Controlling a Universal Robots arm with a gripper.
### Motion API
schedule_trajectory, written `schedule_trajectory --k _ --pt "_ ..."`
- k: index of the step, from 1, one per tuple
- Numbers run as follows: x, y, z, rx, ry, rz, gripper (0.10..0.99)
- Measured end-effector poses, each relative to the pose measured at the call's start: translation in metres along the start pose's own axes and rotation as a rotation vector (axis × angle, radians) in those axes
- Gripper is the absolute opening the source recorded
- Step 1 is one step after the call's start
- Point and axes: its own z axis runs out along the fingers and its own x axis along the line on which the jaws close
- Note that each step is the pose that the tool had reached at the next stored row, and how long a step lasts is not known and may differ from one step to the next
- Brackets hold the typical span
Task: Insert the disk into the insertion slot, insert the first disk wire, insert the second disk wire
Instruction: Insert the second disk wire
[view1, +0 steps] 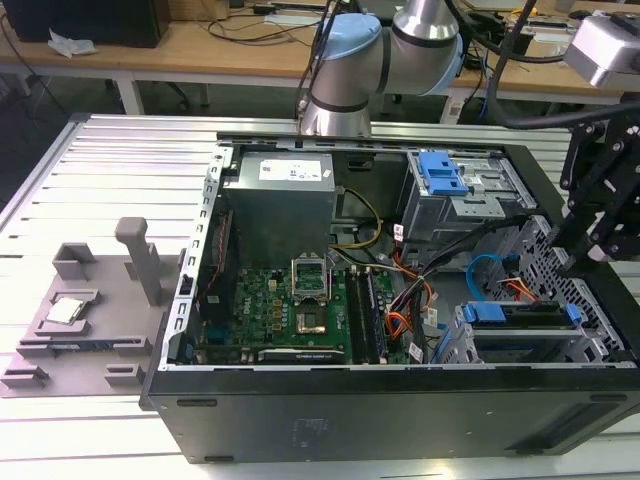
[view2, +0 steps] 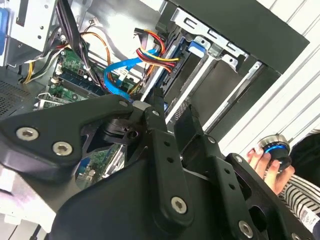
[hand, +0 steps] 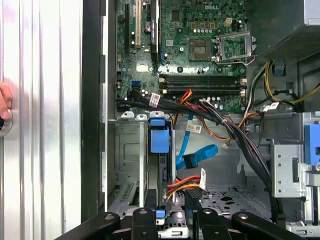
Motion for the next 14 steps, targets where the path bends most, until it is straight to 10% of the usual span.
schedule_trajectory --k 14 --pt "-0.0002 0.0086 -0.0076 0.000 -0.0002 0.000 0.361"
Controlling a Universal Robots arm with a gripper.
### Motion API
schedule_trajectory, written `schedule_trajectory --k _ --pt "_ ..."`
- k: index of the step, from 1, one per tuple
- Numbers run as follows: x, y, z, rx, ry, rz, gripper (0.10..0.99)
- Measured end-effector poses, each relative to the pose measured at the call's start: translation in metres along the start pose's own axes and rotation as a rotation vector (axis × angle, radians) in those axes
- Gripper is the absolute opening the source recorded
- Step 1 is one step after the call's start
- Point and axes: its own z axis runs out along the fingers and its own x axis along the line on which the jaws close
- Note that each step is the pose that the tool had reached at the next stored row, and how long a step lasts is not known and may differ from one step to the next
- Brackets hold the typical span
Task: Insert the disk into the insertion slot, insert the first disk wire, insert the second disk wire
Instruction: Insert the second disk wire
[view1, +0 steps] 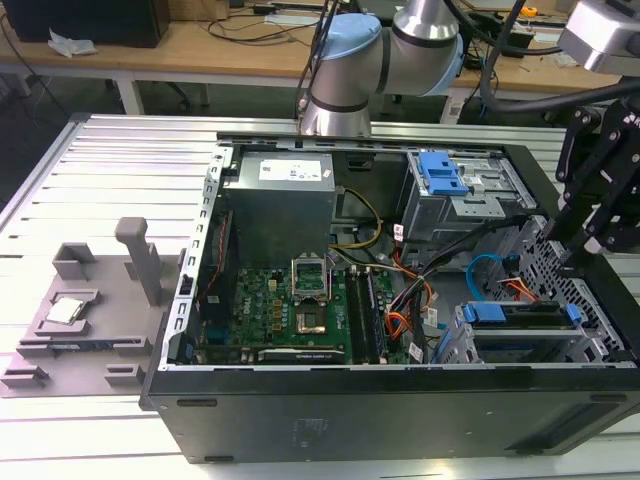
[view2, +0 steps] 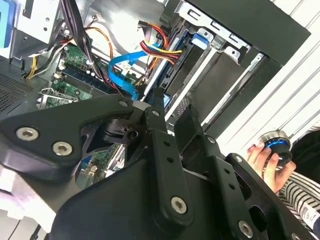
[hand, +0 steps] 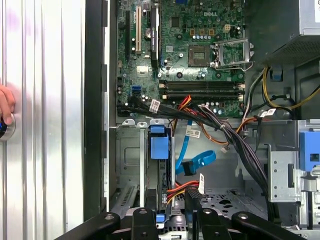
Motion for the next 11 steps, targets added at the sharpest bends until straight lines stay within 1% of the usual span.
schedule_trajectory --k 1,4,8,11 --pt "0.0001 0.0029 0.0001 0.000 0.0000 0.000 0.361" --pt "0.0003 0.0083 0.0004 0.000 0.0000 0.000 0.361" --pt "-0.0020 0.0115 0.0005 0.000 0.0000 0.000 0.361" --pt "-0.0058 0.0135 0.0006 0.000 0.0000 0.000 0.361"
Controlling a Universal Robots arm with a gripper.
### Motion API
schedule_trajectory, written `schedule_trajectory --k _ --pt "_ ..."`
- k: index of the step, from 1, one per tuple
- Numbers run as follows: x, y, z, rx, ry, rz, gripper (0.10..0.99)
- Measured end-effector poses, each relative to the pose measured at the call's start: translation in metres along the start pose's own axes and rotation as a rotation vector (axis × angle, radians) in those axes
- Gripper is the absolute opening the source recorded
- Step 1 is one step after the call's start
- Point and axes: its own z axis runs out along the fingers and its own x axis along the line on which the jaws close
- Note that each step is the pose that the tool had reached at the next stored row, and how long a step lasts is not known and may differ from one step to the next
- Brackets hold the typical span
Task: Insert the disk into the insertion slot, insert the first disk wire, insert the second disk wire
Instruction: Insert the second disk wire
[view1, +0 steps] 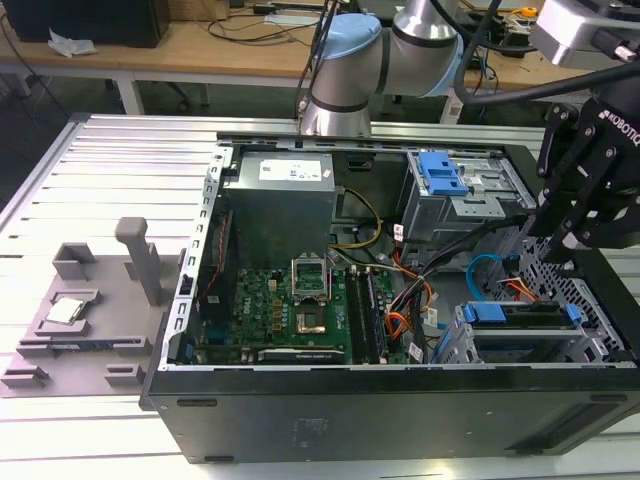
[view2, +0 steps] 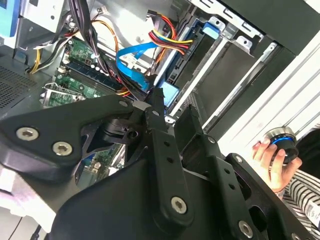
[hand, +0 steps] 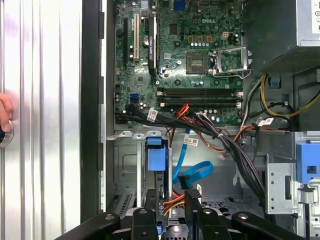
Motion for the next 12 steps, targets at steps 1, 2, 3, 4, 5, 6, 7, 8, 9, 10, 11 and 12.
schedule_trajectory --k 1,2,3,4,5,6,7,8,9,10,11,12 --pt "-0.0010 0.0003 0.0000 0.000 0.0001 0.000 0.361" --pt "-0.0020 0.0007 0.0000 0.000 0.0001 0.000 0.361" --pt "-0.0027 0.0013 0.0001 0.000 0.0001 0.000 0.361" --pt "-0.0033 0.0020 0.0003 0.000 0.0001 0.000 0.361" --pt "-0.0034 0.0028 0.0005 0.000 0.0001 -0.001 0.361" --pt "-0.0035 0.0036 0.0021 0.000 0.0001 -0.002 0.361" --pt "-0.0037 0.0039 0.0041 0.000 0.0003 -0.004 0.361" --pt "-0.0040 0.0040 0.0059 0.000 0.0005 -0.006 0.361" --pt "-0.0050 0.0042 0.0084 0.000 0.0004 -0.008 0.361" --pt "-0.0057 0.0043 0.0101 0.000 0.0004 -0.009 0.361" --pt "-0.0066 0.0044 0.0120 0.000 0.0006 -0.010 0.361" --pt "-0.0076 0.0045 0.0147 0.000 0.0006 -0.012 0.361"
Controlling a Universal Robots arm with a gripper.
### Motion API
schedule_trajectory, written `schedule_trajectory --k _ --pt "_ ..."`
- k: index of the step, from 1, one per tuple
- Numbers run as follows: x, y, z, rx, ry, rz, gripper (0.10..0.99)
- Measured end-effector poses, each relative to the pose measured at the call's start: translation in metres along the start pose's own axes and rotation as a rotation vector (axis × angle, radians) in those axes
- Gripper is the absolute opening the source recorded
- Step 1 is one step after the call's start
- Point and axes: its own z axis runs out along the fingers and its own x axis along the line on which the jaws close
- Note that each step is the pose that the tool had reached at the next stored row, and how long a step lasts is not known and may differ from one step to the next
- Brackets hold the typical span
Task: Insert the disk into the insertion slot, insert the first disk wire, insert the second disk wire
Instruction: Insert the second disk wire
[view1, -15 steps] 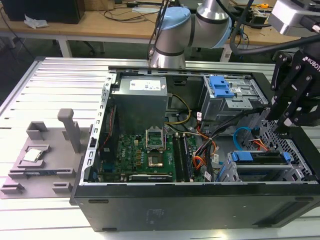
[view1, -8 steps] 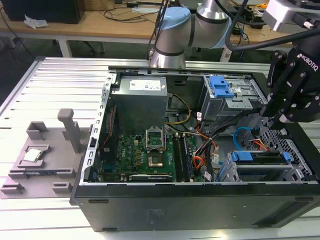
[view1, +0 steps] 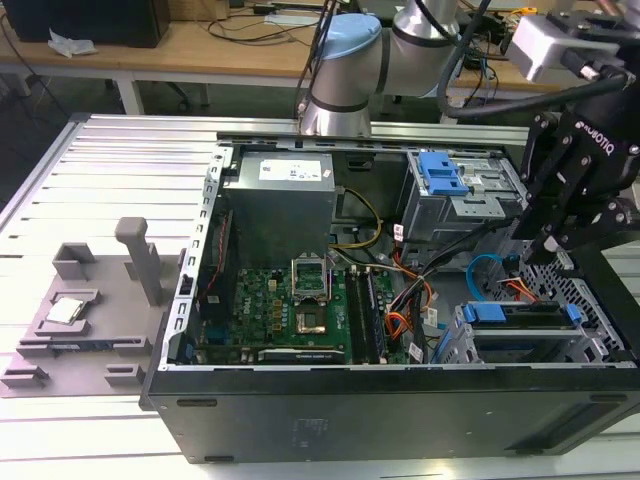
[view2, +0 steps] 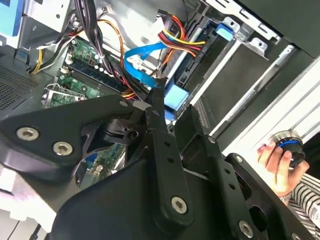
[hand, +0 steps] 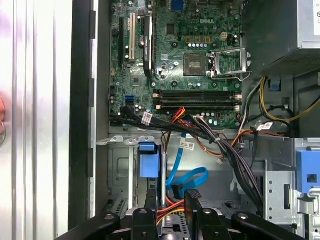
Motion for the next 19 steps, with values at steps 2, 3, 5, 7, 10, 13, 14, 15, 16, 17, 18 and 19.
schedule_trajectory --k 2,3,5,7,10,13,14,15,16,17,18,19 --pt "-0.0025 0.0003 0.0045 0.000 0.0002 -0.002 0.361" --pt "-0.0054 0.0007 0.0079 0.000 0.0005 -0.004 0.361" --pt "-0.0104 0.0012 0.0138 0.000 0.0010 -0.007 0.361" --pt "-0.0124 0.0014 0.0179 0.000 0.0019 -0.011 0.361" --pt "-0.0146 0.0025 0.0246 0.001 0.0066 -0.042 0.361" --pt "-0.0150 0.0035 0.0269 0.001 0.0108 -0.061 0.361" --pt "-0.0149 0.0035 0.0268 0.001 0.0115 -0.061 0.361" --pt "-0.0149 0.0035 0.0268 0.001 0.0116 -0.061 0.361" --pt "-0.0149 0.0035 0.0267 0.001 0.0118 -0.061 0.361" --pt "-0.0149 0.0035 0.0268 0.001 0.0118 -0.061 0.361" --pt "-0.0149 0.0035 0.0268 0.001 0.0118 -0.061 0.361" --pt "-0.0149 0.0035 0.0268 0.001 0.0120 -0.061 0.345"
